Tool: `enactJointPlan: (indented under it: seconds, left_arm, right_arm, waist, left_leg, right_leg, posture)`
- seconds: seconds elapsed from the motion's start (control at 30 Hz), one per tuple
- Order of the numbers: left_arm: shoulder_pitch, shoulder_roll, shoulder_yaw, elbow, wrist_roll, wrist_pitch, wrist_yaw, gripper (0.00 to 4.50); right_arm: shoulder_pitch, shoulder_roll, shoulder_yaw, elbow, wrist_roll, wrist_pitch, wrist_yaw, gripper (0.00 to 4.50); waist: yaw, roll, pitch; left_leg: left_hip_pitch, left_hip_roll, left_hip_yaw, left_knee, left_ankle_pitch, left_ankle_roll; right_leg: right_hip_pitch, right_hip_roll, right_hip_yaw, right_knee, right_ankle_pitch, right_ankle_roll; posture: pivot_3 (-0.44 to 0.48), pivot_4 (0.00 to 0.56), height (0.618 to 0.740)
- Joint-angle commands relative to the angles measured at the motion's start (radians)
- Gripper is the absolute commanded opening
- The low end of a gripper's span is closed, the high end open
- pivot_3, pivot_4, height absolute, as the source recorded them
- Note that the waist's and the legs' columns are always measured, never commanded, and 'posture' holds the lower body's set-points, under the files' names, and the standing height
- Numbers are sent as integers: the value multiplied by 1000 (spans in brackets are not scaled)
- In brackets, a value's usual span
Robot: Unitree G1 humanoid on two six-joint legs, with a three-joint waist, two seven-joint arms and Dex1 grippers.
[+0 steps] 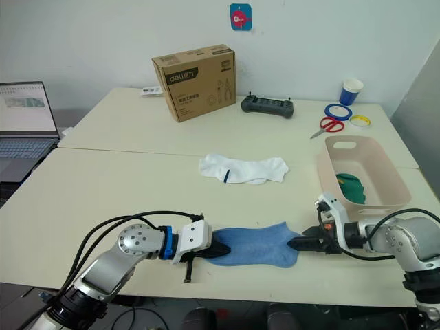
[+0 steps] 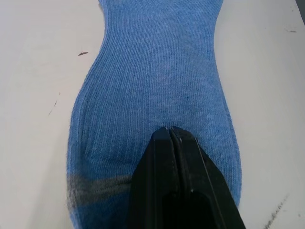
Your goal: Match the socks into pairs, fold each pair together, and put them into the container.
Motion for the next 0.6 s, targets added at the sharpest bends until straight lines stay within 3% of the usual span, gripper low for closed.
enactJointPlan:
  seconds: [0.03, 0.53, 0.6]
  left_arm:
    - [1, -8, -30, 17, 31, 8, 2, 35]
    - [-24, -15, -12, 36, 22, -7, -13, 35]
    - [-23, -18, 4, 29, 6, -5, -11, 0]
  right_arm:
    - [5, 39, -7, 26, 31, 70, -10, 4500]
    - [15, 168, -112, 6, 77, 209, -81, 4500]
    - [14, 178, -122, 15, 71, 203, -93, 4125]
  waist:
    - [0, 0, 0]
    - [-1, 0, 0]
    - [-1, 0, 0]
  left_leg:
    - [0, 0, 0, 0, 0, 0]
    - [0, 0, 0, -1, 0, 0]
    - [0, 0, 0, -1, 0, 0]
  right_leg:
    - [0, 0, 0, 0, 0, 0]
    - [0, 0, 0, 0, 0, 0]
    - [0, 0, 0, 0, 0, 0]
  posture:
    - [0, 150, 740]
    - [0, 150, 740]
    - [0, 150, 740]
